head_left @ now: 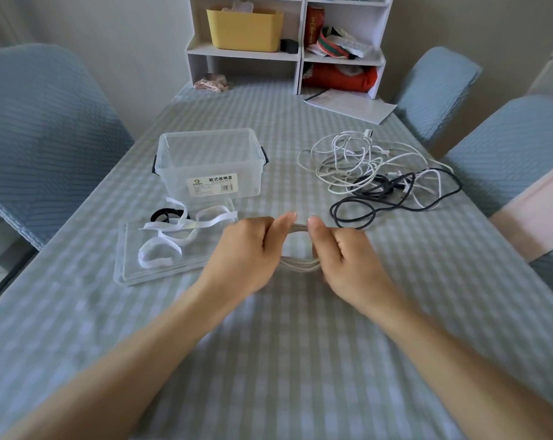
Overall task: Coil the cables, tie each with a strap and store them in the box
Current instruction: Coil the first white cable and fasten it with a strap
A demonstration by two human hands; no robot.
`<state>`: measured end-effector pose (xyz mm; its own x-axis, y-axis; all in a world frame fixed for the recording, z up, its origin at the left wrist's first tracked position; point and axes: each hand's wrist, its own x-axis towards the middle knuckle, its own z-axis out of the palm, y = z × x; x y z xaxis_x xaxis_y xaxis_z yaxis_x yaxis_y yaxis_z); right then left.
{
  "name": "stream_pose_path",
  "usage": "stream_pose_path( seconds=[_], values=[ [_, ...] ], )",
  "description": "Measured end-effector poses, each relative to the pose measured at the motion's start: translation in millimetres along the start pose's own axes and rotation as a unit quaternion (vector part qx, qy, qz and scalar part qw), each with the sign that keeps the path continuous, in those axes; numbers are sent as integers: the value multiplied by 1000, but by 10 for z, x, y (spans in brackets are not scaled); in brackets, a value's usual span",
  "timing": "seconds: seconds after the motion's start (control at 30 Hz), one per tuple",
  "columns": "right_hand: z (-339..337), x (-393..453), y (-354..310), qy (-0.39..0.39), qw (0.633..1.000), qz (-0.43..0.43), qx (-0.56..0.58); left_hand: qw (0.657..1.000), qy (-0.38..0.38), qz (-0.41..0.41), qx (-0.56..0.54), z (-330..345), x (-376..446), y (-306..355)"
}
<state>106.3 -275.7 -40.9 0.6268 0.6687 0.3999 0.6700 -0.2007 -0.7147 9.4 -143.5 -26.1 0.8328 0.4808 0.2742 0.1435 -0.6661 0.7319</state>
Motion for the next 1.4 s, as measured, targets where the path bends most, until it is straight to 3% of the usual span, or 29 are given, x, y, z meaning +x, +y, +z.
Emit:
stream_pose_path(
  seconds=[0.1,0.2,0.3,0.37,0.5,0.73,1.0,1.1,1.23,1.3,1.4],
  values=[
    [-39,30,-108,-70,988,120,72,985,69,133,82,-57,-8,-70],
    [-75,41,-121,-82,984,134,80,989,75,111,56,-10,12,-79],
    [-131,14,-27,-55,997,52,30,991,67,104,49,24,19,-114],
    [-221,4,3,-89,996,20,5,991,68,101,59,-7,17,-117],
    [-268,-20,-81,-185,954,-30,-235,990,72,93,81,-19,22,-118],
    [11,-10,-144,-76,927,-59,-363,988,62,95,104,108,-27,-22],
    [-61,-43,-177,-81,925,-53,-368,995,-58,49,58,-89,-148,53],
    [-73,-39,-195,-89,924,-48,-368,975,-76,107,180,-216,-262,120],
    [-15,-79,-316,-87,930,-68,-351,897,-16,142,418,-54,-360,124],
    [97,-138,-364,-58,920,-117,-369,881,-3,124,457,-43,-400,102],
    [195,-163,-460,-65,909,-121,-393,891,18,107,441,-135,-466,3]
  ],
)
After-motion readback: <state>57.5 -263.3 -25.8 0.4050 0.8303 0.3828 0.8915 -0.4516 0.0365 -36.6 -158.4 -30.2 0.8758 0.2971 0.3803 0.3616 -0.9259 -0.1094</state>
